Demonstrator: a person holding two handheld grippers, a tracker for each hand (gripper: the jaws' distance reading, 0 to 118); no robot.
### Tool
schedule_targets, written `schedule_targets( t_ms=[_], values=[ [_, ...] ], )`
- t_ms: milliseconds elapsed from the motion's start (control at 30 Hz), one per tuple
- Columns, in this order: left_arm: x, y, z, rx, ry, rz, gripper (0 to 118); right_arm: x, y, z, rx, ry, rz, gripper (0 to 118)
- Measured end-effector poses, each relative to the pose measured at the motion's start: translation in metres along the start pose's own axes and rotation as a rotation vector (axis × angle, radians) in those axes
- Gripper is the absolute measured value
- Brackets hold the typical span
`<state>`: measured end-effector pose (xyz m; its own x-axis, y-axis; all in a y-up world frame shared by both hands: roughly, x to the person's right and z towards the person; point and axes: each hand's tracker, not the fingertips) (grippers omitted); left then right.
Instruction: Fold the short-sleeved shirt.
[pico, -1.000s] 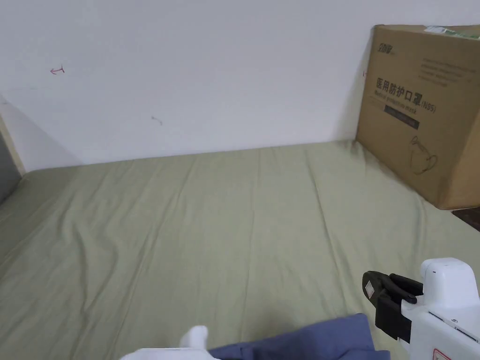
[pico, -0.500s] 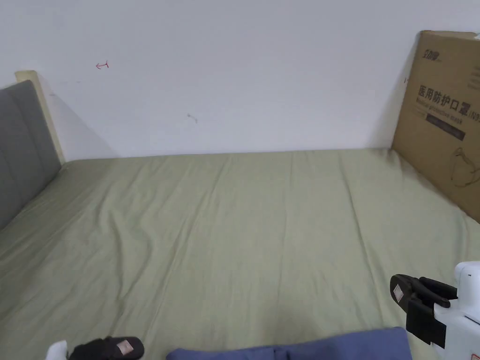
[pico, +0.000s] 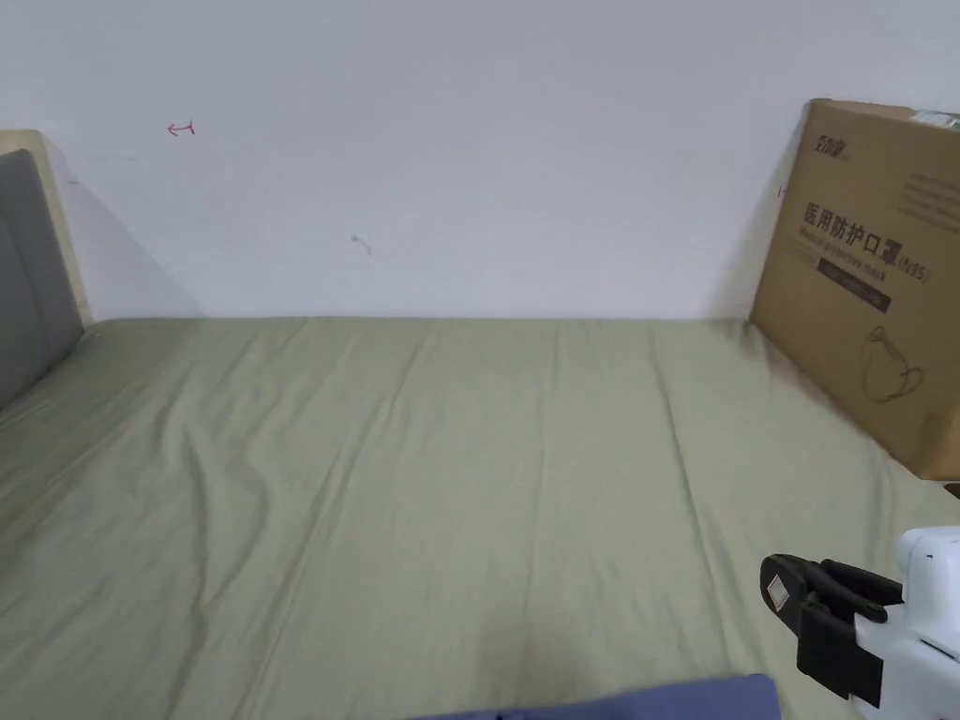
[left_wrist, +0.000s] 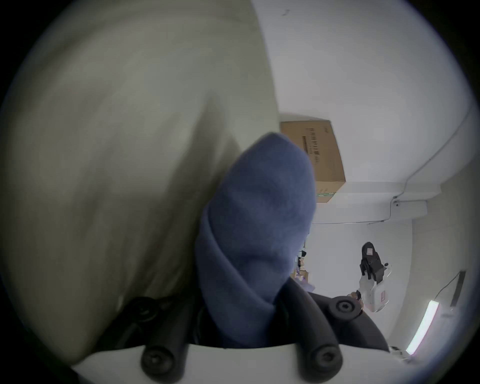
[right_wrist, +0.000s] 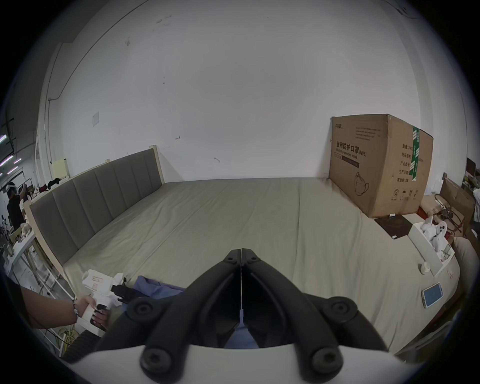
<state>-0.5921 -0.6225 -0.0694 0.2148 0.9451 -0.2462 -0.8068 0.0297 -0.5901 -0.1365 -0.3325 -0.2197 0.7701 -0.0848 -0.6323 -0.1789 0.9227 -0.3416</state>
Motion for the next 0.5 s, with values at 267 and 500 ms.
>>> schedule_targets(
  t_ms=[267, 500],
  values=[
    [0.117, -0.017, 0.016, 0.059, 0.444, -0.308, 5, 0.009, 0.002, 0.000, -0.018, 0.040, -0.013, 0],
    [0.219, -0.041, 0.047, 0.162, 0.821, -0.515, 5, 0.009, -0.005, -0.001, -0.010, 0.086, -0.020, 0]
  ],
)
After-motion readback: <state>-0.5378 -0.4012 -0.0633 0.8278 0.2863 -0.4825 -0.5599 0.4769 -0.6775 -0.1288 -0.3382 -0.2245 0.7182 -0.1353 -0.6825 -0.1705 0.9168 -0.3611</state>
